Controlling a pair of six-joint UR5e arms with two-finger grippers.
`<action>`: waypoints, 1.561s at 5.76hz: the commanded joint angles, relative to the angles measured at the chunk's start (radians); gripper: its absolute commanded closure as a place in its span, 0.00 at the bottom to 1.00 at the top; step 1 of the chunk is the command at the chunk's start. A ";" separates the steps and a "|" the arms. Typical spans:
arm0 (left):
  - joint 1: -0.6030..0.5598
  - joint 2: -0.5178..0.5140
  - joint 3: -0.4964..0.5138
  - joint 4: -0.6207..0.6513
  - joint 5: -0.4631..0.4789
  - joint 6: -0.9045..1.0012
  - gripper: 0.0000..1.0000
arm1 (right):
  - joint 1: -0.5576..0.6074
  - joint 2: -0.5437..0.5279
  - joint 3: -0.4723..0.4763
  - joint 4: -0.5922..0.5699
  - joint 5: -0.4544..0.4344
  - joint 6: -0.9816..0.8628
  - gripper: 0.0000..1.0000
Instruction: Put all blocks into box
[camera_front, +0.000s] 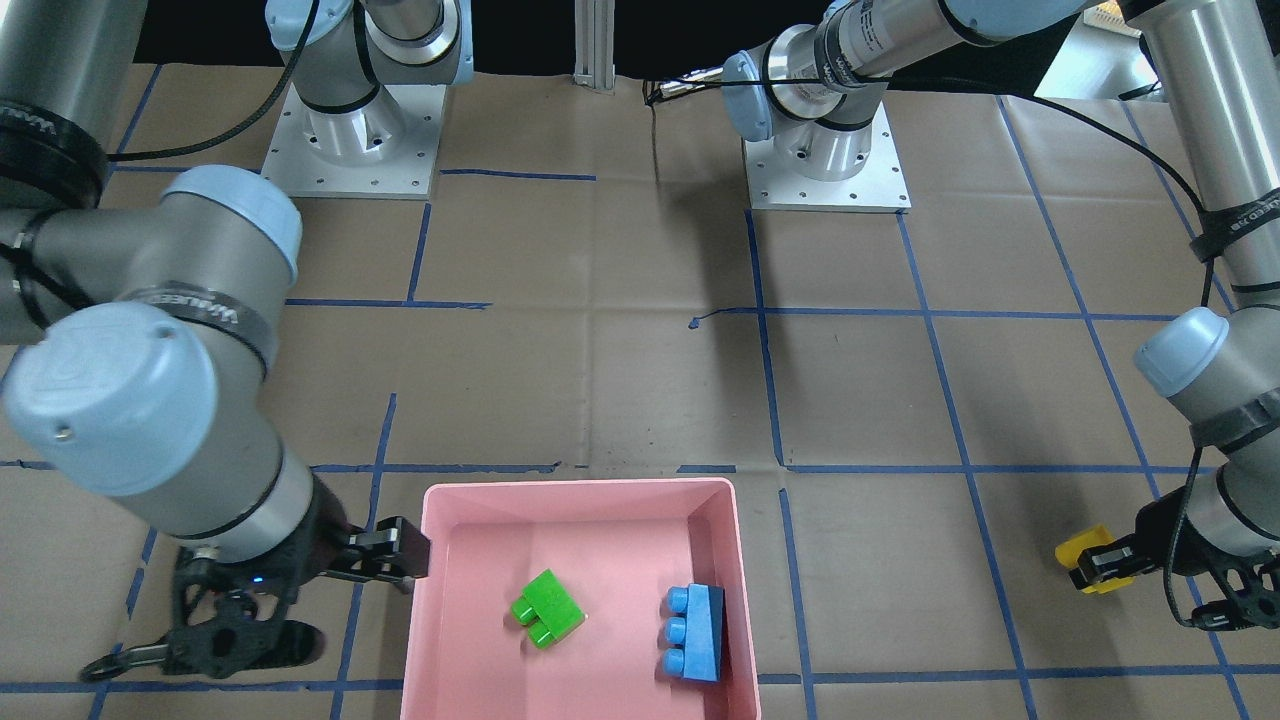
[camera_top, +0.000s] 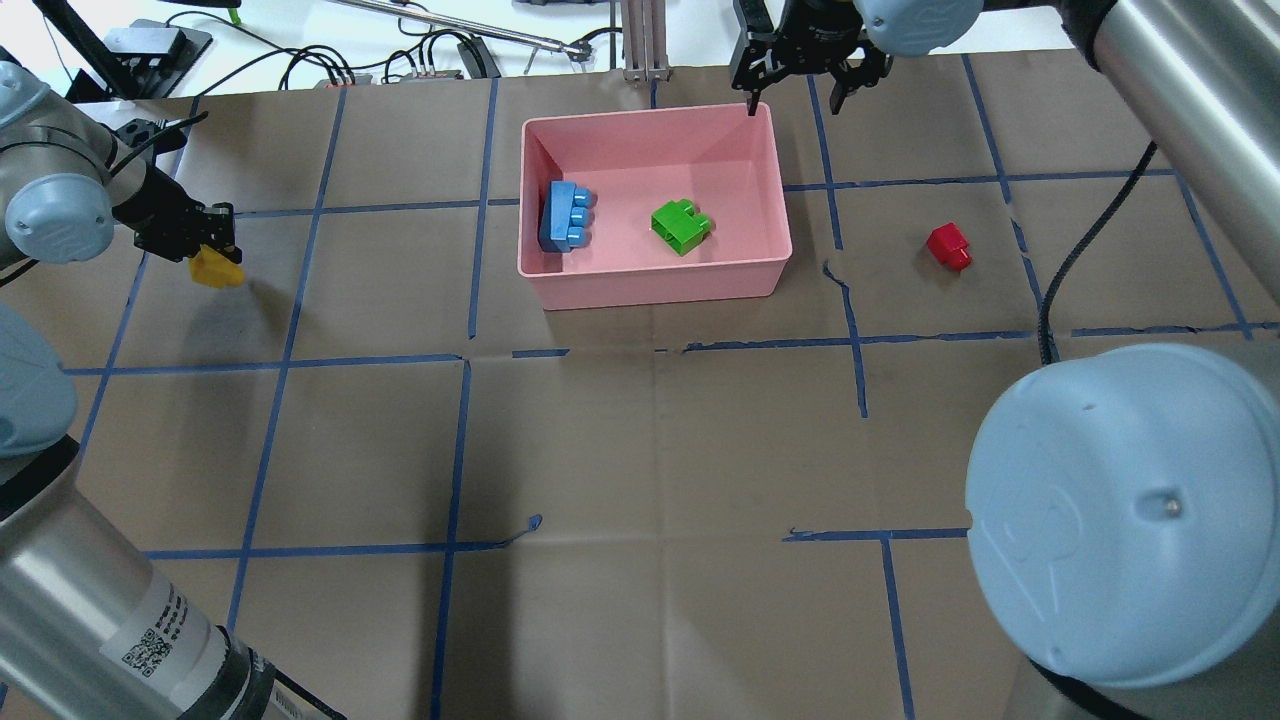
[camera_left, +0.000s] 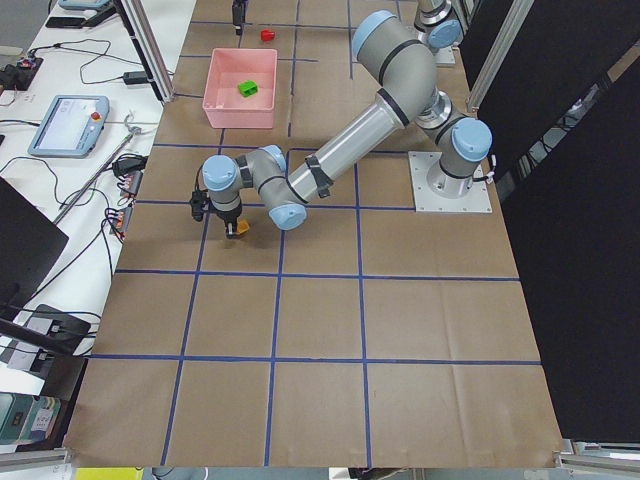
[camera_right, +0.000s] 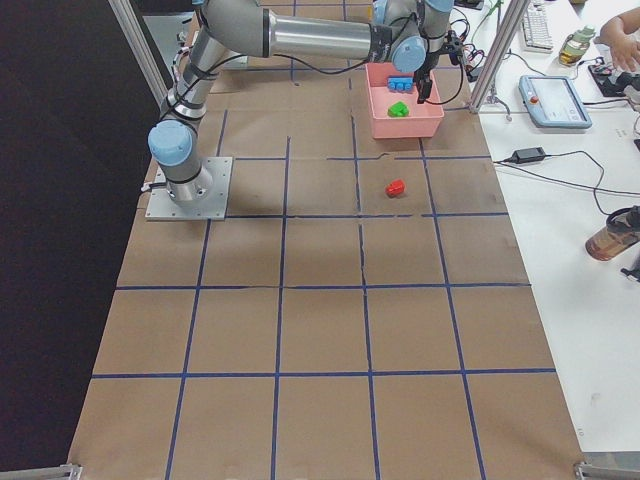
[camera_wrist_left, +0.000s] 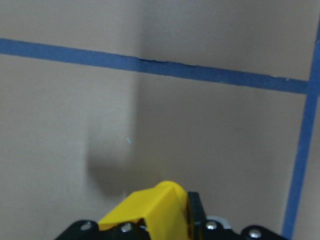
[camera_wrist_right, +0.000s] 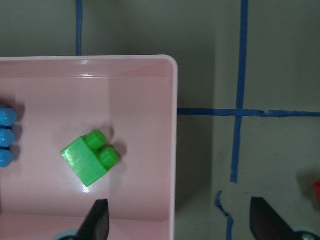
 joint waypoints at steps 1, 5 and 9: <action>-0.063 0.055 0.005 -0.030 -0.007 -0.081 1.00 | -0.138 0.001 0.030 0.040 -0.009 -0.329 0.00; -0.475 0.121 0.058 0.018 -0.059 -0.347 1.00 | -0.231 0.022 0.328 -0.215 -0.021 -0.545 0.00; -0.629 0.061 0.060 0.066 -0.030 -0.398 0.06 | -0.231 0.053 0.391 -0.296 -0.092 -0.545 0.09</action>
